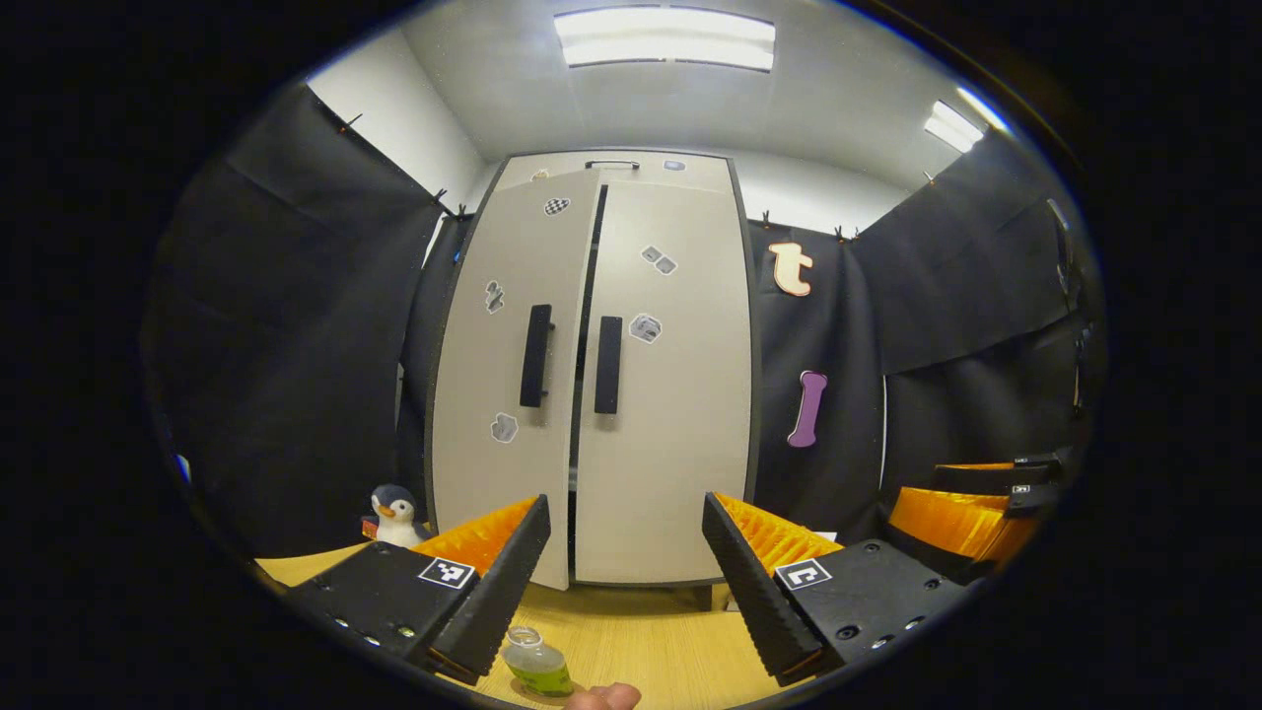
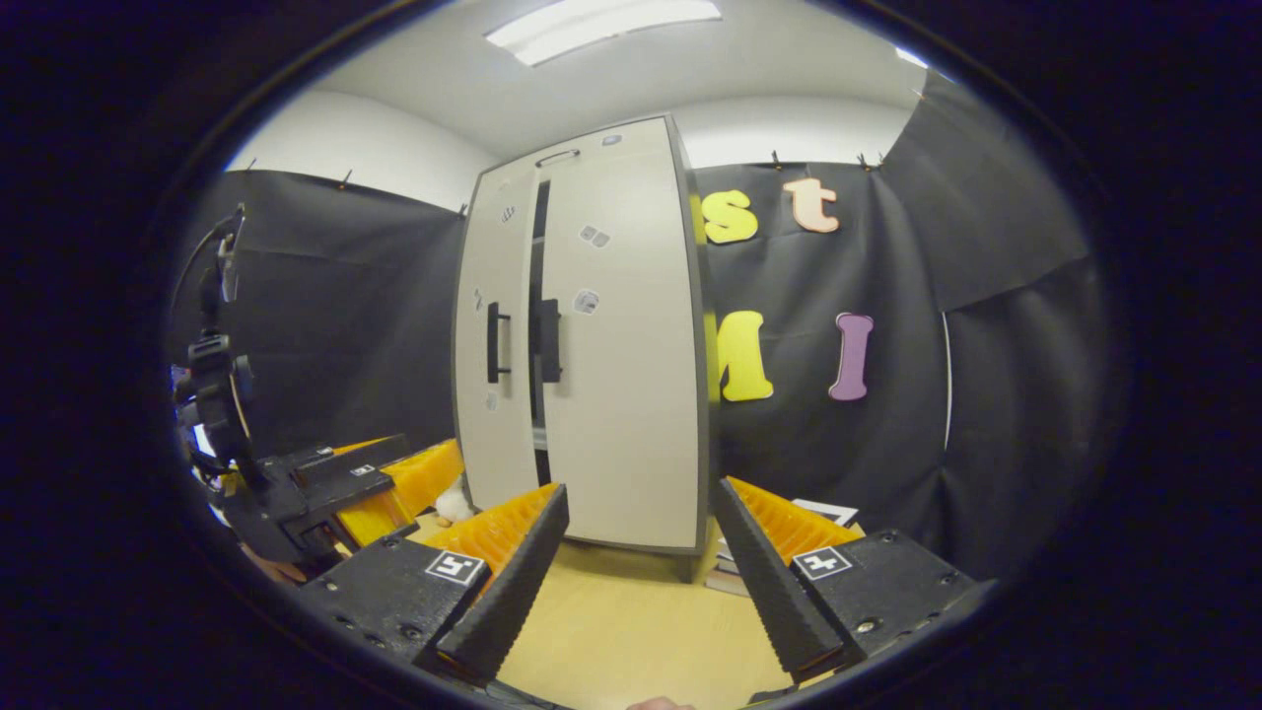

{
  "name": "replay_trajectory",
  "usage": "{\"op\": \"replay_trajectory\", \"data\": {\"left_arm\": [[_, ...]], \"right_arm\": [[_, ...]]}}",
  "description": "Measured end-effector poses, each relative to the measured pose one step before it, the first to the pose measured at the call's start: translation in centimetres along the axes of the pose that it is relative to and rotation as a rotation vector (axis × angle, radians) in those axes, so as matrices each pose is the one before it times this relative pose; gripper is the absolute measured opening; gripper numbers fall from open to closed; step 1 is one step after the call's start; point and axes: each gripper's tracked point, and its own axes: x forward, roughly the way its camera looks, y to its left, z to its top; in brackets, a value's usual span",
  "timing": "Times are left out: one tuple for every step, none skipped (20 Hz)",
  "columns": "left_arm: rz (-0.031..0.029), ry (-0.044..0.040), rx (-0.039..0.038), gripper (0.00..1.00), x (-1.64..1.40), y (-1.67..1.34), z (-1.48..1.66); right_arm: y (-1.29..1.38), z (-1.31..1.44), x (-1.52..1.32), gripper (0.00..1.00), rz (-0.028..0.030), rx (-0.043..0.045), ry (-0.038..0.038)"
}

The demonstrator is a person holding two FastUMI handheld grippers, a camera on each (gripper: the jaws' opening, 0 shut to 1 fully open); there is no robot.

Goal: Grasp the bottle in the cabinet with the left hand and place it on the coaster, then close the right door with the right hand and the left door with the left hand.

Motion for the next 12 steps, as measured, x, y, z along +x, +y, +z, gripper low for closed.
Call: {"op": "replay_trajectory", "data": {"left_arm": [[-0.00944, -0.00023, -0.00107, 0.94, 0.039, -0.398, -0.011], [-0.00884, -0.0006, -0.00258, 0.94, -0.014, -0.326, 0.047], [-0.00706, 0.00186, -0.00305, 0.94, -0.052, -0.259, -0.042], [-0.00562, 0.00204, -0.00251, 0.95, -0.01, -0.079, -0.148], [-0.00341, 0.00587, -0.0009, 0.95, -0.023, -0.062, -0.215], [-0.00045, 0.00695, 0.00016, 0.94, -0.16, 0.089, -0.076], [0.00011, 0.00129, 0.00079, 0.95, -0.163, 0.079, 0.025], [0.00132, -0.00063, 0.00122, 0.94, -0.126, 0.058, -0.004], [-0.00116, 0.00313, 0.00183, 0.95, -0.137, 0.026, -0.04], [-0.00145, 0.00265, 0.00195, 0.94, -0.153, 0.029, -0.094], [0.00002, -0.00036, 0.00246, 0.94, -0.079, 0.039, 0.014], [0.00165, -0.00257, 0.00175, 0.94, 0.042, 0.131, 0.043]], "right_arm": [[-0.114, -0.001, -0.119, 0.99, -0.00449, 0.00187, 0.00002], [-0.187, 0.143, -0.353, 0.99, -0.00635, 0.00168, -0.00331], [-0.13, 0.092, -0.173, 0.99, -0.00551, 0.00075, -0.00571], [-0.091, -0.034, -0.044, 0.99, -0.00498, 0.00162, -0.00327], [0.007, -0.101, -0.05, 0.99, -0.00313, 0.0028, 0.00204], [0.037, -0.147, -0.062, 0.98, 0.00026, 0.00076, 0.005], [0.027, -0.05, -0.054, 0.99, 0.00079, -0.00167, 0.00162], [-0.003, -0.148, 0.011, 0.98, -0.00095, -0.00275, 0.00352], [-0.046, -0.093, -0.036, 0.98, -0.00031, -0.00188, 0.00516], [0.146, -0.102, -0.061, 0.99, 0.00063, 0.00004, 0.00331], [0.11, 0.078, -0.095, 0.99, 0.00157, 0.00009, -0.0034], [0.07, 0.157, -0.063, 0.99, -0.00068, -0.0004, -0.00524]]}}
